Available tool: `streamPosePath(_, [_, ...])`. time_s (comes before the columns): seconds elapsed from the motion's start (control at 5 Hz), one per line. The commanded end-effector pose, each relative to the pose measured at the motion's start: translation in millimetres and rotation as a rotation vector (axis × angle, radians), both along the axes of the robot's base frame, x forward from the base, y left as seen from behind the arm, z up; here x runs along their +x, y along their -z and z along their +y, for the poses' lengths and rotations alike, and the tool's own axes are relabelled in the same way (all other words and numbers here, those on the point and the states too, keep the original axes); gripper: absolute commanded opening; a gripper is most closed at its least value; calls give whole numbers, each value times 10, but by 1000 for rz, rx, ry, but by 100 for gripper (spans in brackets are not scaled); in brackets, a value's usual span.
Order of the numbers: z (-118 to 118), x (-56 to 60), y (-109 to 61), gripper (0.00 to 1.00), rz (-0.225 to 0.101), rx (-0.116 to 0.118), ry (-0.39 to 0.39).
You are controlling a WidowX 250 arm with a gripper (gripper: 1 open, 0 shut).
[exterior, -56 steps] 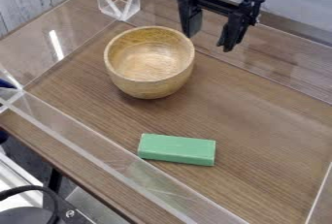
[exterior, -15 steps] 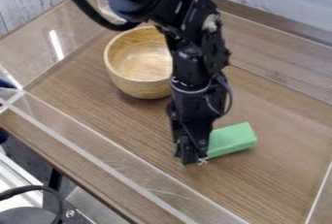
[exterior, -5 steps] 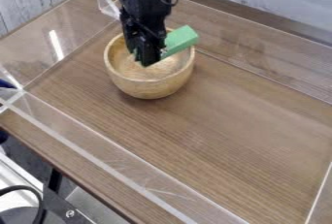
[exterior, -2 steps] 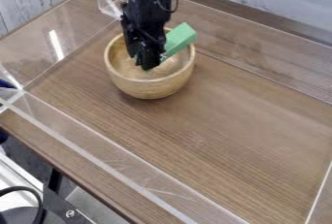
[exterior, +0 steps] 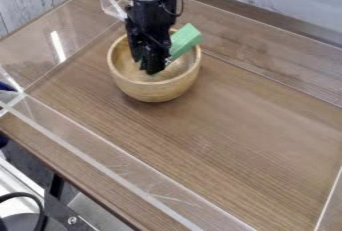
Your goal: Put the green block in the brown bowl
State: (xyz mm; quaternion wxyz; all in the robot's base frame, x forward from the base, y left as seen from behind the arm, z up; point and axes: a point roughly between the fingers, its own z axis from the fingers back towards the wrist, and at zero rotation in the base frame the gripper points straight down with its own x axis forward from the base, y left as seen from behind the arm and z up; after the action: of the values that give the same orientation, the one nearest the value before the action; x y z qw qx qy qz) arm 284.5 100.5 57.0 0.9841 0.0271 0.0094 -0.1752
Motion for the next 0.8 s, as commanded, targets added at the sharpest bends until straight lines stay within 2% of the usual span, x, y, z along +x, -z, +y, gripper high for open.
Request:
streamPosePath(0.0, [59, 109, -121, 0, -54, 20, -4])
streamPosePath(0.6, [40, 123, -66, 0, -51, 15, 2])
